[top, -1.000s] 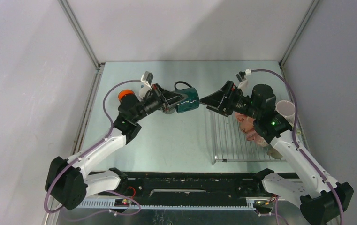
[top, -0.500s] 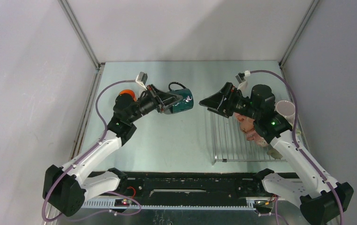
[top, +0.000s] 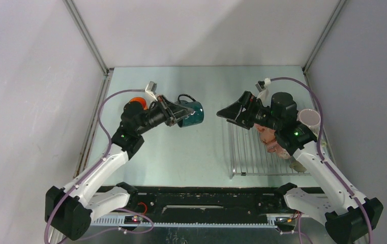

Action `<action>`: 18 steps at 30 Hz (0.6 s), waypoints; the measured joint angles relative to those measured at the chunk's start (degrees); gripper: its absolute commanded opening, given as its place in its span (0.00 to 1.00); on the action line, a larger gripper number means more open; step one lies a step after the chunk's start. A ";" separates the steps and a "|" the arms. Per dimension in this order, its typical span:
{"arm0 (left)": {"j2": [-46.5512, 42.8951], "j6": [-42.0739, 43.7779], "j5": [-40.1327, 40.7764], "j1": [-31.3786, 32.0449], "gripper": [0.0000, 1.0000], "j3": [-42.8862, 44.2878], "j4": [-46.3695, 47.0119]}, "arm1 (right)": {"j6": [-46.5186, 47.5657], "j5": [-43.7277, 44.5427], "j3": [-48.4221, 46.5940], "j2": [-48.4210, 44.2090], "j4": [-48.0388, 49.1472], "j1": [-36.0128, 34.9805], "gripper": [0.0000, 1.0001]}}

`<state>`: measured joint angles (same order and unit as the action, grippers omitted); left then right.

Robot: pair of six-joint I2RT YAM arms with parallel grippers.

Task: Unload the cups from the dish rack
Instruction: Place the cup at the center of the board.

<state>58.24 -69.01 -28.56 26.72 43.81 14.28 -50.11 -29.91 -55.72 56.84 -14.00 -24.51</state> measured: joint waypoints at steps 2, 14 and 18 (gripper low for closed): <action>-0.39 0.83 0.04 -0.17 0.00 0.00 -1.51 | 0.39 0.17 0.00 0.00 -0.68 0.00 1.00; -2.01 4.70 1.49 -0.28 0.00 0.00 -7.56 | 2.16 0.55 0.00 0.00 -2.12 -0.66 1.00; -2.89 6.60 2.49 -0.28 0.00 0.00 -10.51 | 2.29 0.70 0.00 0.02 -2.12 -1.38 1.00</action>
<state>55.35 -62.41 -26.06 26.44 43.81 3.77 -47.81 -29.21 -55.72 56.86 -16.12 -25.89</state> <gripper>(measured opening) 0.135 0.994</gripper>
